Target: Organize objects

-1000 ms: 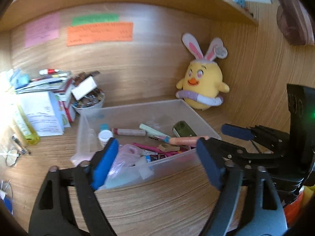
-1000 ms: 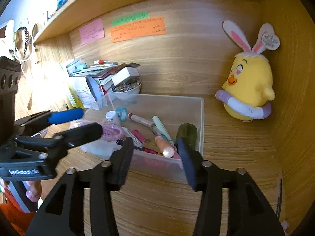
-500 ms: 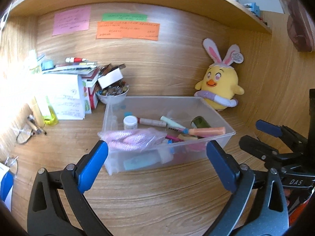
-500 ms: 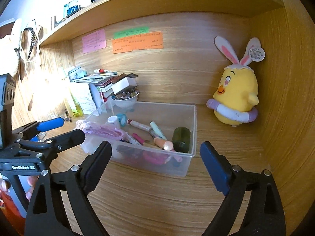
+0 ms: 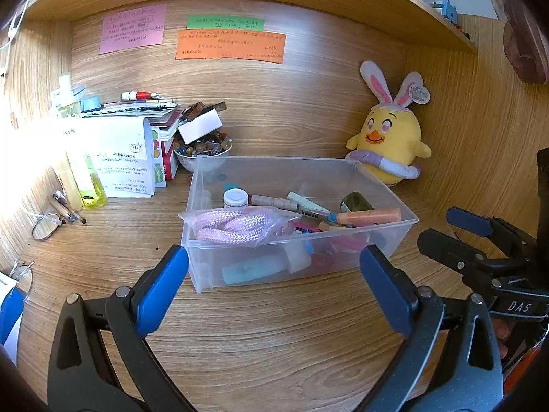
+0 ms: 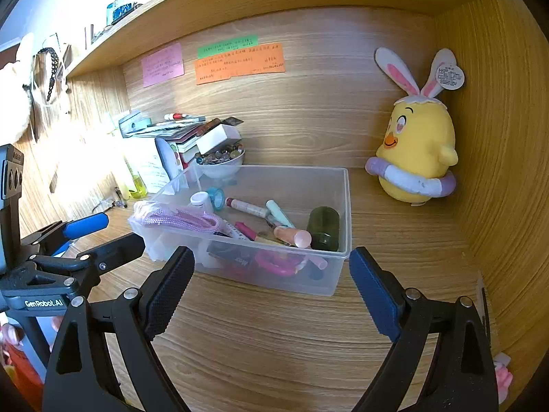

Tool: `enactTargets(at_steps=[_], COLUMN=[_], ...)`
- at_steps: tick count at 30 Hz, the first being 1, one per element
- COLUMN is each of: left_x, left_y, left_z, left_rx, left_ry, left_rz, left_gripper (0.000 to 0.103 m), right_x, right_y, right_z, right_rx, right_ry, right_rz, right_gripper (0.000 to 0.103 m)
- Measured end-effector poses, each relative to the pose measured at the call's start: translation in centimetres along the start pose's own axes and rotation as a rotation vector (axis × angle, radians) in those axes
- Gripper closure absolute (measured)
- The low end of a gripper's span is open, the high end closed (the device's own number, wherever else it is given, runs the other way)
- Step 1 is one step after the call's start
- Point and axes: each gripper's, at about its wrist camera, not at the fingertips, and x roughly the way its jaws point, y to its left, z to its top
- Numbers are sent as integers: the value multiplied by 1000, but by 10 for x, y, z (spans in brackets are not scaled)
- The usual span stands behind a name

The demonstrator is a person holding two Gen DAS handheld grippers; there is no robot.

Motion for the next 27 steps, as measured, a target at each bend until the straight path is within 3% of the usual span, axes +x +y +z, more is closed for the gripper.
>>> enactTargets(at_steps=[27], left_x=[3], left_y=[1], left_z=[0], left_rx=[2], left_ry=[-1], left_rz=[0], left_gripper=[2], right_x=[7], right_y=[4], right_z=[0], right_rx=[-4], right_ry=[19], right_rz=[4], right_gripper=[12])
